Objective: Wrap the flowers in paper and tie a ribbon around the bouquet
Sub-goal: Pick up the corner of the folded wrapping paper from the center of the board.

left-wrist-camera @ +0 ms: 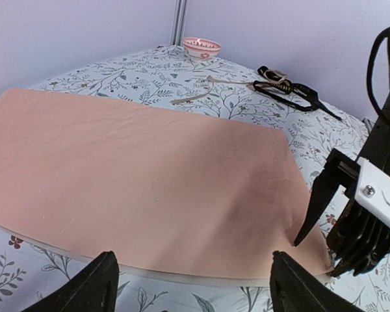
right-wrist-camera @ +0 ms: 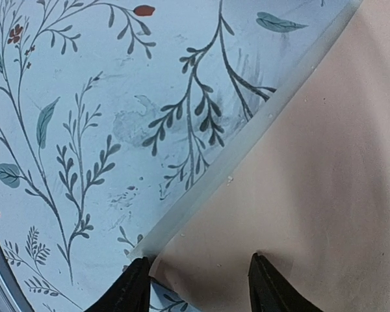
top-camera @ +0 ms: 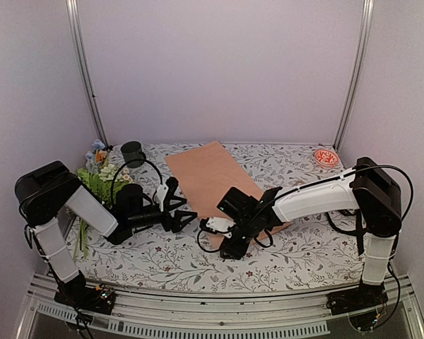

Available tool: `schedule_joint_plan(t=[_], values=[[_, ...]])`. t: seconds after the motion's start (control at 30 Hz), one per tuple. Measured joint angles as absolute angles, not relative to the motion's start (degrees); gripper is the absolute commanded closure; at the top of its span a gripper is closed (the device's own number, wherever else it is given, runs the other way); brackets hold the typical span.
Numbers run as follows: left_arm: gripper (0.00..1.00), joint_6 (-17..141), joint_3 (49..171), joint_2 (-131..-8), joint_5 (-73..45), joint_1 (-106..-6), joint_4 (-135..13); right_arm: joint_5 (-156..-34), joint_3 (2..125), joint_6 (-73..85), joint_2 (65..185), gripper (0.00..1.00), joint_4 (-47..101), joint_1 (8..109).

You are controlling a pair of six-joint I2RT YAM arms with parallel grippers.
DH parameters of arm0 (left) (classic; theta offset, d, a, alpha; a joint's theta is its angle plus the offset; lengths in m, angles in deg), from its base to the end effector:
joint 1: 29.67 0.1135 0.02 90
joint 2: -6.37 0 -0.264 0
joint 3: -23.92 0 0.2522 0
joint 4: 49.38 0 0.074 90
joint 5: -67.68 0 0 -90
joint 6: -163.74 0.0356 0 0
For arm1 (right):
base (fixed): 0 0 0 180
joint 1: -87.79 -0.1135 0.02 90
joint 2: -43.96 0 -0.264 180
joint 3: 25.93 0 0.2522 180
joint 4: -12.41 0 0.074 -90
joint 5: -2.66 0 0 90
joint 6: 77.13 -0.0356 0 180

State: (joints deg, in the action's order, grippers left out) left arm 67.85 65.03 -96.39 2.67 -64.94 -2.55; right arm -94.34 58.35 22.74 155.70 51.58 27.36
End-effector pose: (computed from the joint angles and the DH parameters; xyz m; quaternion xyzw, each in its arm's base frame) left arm 0.2369 -0.1860 0.1218 0.3238 0.7149 -0.3698 0.4973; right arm 0.1862 0.3369 0.1421 -0.5728 0.7921 0.1404 0.1573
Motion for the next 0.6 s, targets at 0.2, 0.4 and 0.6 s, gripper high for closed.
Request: schedule_joint_plan(t=[0.2,0.4,0.6], values=[[0.19,67.5,65.1,-96.4,2.7,-64.8,-2.6,-93.1,58.4,23.0,155.8,0.63,51.4,27.3],[0.19,67.5,65.1,-96.4,2.7,-64.8,-2.9,-92.4,58.4,22.8,155.9,0.77,51.4,27.3],[0.19,67.5,65.1,-96.4,2.8,-64.8,-3.6,-92.4,58.4,22.3,155.9,0.99,51.3,27.3]])
